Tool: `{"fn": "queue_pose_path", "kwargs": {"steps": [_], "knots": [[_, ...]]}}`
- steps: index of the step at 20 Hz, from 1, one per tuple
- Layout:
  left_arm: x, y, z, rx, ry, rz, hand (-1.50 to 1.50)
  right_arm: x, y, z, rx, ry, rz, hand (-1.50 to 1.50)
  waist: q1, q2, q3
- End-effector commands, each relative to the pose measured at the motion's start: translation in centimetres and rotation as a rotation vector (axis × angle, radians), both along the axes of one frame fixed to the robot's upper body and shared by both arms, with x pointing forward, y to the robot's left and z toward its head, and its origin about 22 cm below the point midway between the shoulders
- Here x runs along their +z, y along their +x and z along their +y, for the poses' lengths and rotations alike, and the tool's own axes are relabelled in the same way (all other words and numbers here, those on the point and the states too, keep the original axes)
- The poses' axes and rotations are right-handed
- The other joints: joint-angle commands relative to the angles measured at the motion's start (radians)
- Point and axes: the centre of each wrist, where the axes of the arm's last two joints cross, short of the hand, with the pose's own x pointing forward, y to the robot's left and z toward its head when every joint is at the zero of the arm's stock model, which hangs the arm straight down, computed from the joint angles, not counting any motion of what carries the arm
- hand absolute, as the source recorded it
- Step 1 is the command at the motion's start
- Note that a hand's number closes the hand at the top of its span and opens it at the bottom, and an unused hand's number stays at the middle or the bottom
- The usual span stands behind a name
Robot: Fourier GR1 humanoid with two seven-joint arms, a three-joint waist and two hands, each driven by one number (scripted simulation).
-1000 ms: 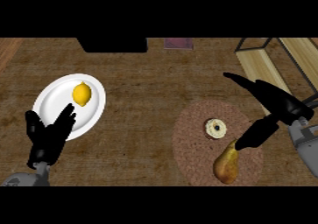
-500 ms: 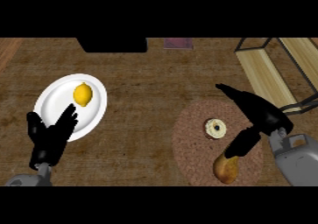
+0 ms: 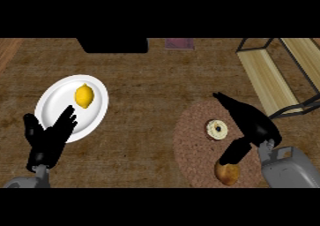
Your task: Pick the cupcake from the placemat and place it in the tiered shelf
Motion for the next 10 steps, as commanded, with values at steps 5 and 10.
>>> {"fn": "queue_pose_path", "kwargs": {"steps": [5,10], "knots": [[0.1,1.4,-0.1,0.007,-0.019,0.015,0.0,-1.7,0.3,-0.3,-0.029,-0.074,-0.008,-1.5,-0.003,0.002,-0.003],[-0.8,1.3,-1.0,-0.003,-0.008,0.012,0.0,-4.7,0.9,0.8,-0.034,-0.103,-0.018,-1.5,-0.002,0.002,-0.003]]}}
